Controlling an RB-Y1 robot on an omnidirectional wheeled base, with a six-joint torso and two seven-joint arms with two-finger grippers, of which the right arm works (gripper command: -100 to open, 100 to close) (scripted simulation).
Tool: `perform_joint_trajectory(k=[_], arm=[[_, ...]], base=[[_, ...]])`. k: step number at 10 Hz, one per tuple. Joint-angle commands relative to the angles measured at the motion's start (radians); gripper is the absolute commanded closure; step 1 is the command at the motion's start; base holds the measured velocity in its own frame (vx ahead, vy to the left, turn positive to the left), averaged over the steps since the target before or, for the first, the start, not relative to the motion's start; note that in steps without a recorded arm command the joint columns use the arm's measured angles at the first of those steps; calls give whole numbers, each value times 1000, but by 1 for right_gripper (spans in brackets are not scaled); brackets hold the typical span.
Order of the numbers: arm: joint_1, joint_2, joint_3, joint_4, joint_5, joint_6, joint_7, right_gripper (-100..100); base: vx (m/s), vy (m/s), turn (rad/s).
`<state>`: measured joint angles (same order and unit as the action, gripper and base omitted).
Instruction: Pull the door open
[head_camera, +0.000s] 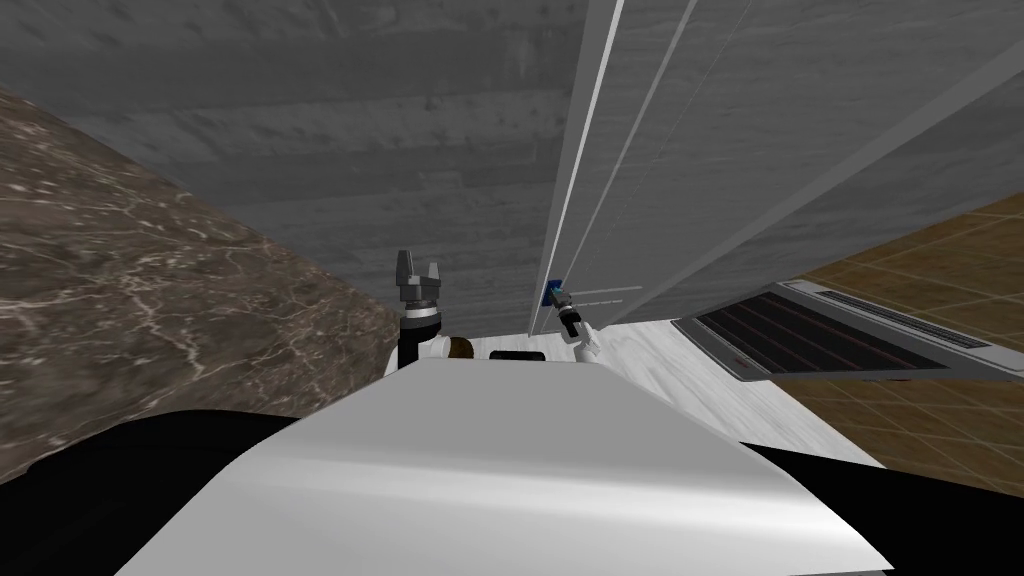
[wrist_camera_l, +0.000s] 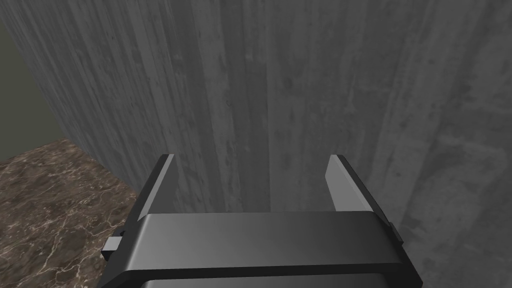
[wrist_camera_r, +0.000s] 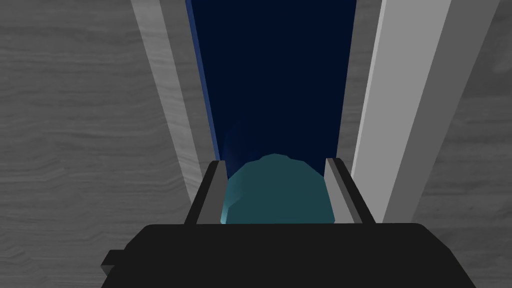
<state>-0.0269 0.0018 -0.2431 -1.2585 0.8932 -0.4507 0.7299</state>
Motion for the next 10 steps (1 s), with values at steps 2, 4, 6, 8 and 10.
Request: perform_joint_trajectory(k=[2, 4, 6, 8, 10], arm=[[1, -6, -4, 1, -56, 22, -3, 100], [1, -12, -8, 2, -118, 47, -7, 100], [2, -16, -11, 3, -160, 63, -9, 100], [2, -19, -14, 4, -208, 81, -11, 100], [3, -23, -17, 5, -255, 98, -14, 100]], base=[[-16, -2, 50], [-25, 1, 56], [-28, 3, 48], [-25, 4, 37], [-24, 1, 47]])
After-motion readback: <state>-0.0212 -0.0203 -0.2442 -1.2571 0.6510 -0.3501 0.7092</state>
